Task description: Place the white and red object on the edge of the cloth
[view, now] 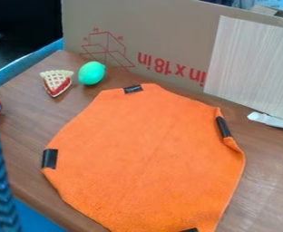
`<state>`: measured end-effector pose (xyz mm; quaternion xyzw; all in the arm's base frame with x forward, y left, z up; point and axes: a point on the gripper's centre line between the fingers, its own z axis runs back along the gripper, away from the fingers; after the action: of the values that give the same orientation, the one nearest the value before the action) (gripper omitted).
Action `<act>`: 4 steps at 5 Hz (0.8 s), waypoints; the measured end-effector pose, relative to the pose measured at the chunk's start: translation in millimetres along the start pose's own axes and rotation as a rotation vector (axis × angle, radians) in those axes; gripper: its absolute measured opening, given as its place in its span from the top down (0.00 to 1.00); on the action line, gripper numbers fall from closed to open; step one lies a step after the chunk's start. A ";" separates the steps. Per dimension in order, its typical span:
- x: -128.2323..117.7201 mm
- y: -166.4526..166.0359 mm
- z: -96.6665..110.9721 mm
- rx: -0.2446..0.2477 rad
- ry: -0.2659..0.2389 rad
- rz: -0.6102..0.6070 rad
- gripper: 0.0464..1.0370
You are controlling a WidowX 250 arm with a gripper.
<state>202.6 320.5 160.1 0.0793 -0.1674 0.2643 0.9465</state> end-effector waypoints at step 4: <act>20.2 -71.2 -87.0 0.056 -0.047 0.048 0.04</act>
<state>280.3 290.5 81.9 0.1081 -0.1839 0.2896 0.9331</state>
